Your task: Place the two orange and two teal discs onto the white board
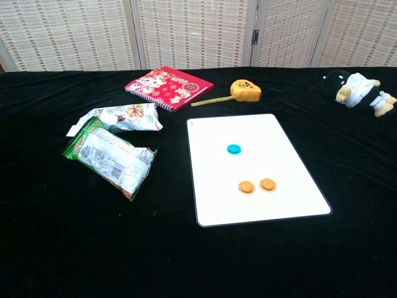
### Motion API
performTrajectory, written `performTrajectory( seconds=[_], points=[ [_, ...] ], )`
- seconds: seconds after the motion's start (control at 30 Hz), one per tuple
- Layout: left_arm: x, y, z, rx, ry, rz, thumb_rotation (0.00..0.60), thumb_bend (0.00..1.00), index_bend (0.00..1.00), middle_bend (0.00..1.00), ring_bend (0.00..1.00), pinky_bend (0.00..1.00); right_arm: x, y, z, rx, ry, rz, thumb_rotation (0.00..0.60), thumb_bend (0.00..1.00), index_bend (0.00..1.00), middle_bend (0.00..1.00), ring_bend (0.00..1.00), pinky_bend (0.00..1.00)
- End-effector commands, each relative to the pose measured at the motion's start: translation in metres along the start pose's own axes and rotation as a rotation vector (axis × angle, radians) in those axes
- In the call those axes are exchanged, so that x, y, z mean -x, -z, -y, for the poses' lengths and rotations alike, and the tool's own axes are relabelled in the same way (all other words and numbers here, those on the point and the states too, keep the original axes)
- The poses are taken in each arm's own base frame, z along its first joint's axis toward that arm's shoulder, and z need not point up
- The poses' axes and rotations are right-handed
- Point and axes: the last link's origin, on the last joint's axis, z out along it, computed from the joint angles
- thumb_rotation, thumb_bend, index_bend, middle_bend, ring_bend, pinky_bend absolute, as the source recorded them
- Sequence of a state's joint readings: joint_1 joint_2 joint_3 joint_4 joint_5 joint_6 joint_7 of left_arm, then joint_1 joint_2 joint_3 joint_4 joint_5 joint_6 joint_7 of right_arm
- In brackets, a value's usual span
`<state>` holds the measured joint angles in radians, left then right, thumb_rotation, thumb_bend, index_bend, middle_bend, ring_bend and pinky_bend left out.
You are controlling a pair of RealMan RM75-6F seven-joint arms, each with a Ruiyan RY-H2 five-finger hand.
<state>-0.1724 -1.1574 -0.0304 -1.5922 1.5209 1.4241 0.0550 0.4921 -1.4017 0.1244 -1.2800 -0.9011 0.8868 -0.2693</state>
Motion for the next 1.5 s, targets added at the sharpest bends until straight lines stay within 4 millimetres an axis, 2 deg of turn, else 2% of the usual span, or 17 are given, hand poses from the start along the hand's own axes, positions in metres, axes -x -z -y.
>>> performTrajectory(
  seconds=[0.03,0.13,0.33,0.57,0.73,0.93,1.07,1.5],
  points=[
    [0.0,0.0,-0.001,0.004,0.0,-0.003,0.6,0.15,0.04,0.05,0.1,0.0,-0.019,0.003,0.016,-0.058,0.004,-0.047,0.6,0.27,0.48,0.16,0.03,0.0],
    [0.0,0.0,-0.002,0.009,0.002,-0.003,0.6,0.15,0.04,0.05,0.1,0.0,-0.031,0.004,0.04,-0.12,-0.004,-0.059,0.6,0.27,0.48,0.16,0.03,0.0],
    [0.0,0.002,0.0,-0.002,0.002,-0.002,0.6,0.15,0.04,0.05,0.1,0.0,-0.042,-0.001,0.093,-0.245,0.016,-0.042,0.6,0.27,0.48,0.16,0.02,0.0],
    [0.0,0.005,0.002,-0.007,0.003,-0.003,0.6,0.15,0.04,0.05,0.1,0.0,-0.044,-0.005,0.154,-0.357,0.054,-0.032,0.6,0.27,0.48,0.16,0.02,0.0],
    [0.001,0.005,0.005,-0.017,0.004,-0.001,0.6,0.15,0.04,0.05,0.1,0.0,-0.04,-0.009,0.188,-0.396,0.068,-0.026,0.6,0.27,0.48,0.16,0.02,0.0],
    [0.003,0.004,0.006,-0.018,0.005,0.005,0.6,0.15,0.04,0.05,0.1,0.0,-0.032,-0.017,0.215,-0.41,0.07,-0.007,0.6,0.27,0.48,0.16,0.02,0.0],
    [0.004,0.002,0.007,-0.02,0.007,0.007,0.6,0.15,0.04,0.05,0.1,0.0,-0.026,-0.02,0.226,-0.413,0.085,0.002,0.6,0.27,0.48,0.16,0.02,0.0],
    [0.008,0.003,0.011,-0.029,0.009,0.017,0.6,0.15,0.04,0.05,0.1,0.0,-0.021,-0.027,0.235,-0.401,0.1,0.007,0.6,0.27,0.48,0.16,0.02,0.0]
  ],
)
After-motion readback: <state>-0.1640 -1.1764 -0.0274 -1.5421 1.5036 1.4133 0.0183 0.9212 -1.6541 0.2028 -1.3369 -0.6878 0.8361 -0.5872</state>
